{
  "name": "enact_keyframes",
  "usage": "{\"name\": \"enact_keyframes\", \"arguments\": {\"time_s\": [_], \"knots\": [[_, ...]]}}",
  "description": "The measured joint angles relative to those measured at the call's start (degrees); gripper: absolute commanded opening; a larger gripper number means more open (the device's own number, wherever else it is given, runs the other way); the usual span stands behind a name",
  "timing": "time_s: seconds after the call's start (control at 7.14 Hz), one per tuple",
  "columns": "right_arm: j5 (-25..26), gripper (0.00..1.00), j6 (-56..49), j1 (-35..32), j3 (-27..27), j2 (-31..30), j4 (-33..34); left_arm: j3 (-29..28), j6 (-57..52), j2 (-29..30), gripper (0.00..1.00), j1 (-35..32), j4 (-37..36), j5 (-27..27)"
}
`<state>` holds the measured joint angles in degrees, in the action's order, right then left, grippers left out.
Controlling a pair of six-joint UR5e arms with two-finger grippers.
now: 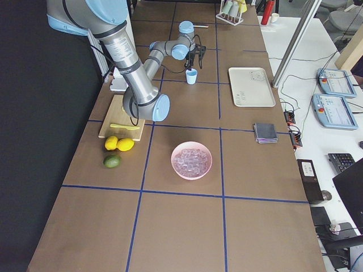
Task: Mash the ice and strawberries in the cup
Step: 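Open the right gripper to drop the ice cube into the cup, then grasp the red strawberry with the left gripper while the right gripper withdraws toward the bowl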
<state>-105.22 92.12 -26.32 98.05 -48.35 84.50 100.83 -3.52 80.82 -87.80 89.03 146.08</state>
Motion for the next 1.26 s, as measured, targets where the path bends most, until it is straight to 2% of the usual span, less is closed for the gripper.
{"name": "enact_keyframes", "arguments": {"time_s": [0.28,0.42,0.7,0.98,1.26], "knots": [[-0.7,0.99,-0.27,-0.78,2.23,-0.98,1.15,0.14,0.39,-0.18,1.0,0.08,0.0,-0.1],[-2.76,0.99,-0.81,-2.84,6.29,-3.12,3.9,0.39,1.6,-0.09,1.0,0.48,0.21,-0.3],[-11.59,0.99,-7.1,-11.68,15.2,-10.86,8.35,0.84,10.84,0.04,1.0,4.38,5.49,-0.54],[-20.19,0.99,-17.64,-21.96,19.1,-18.84,9.24,0.83,27.76,0.13,1.0,14.45,18.19,-3.92],[-22.98,0.99,-28.48,-28.73,20.76,-26.1,9.35,0.21,41.39,0.9,1.0,26.28,28.11,-13.04]]}}
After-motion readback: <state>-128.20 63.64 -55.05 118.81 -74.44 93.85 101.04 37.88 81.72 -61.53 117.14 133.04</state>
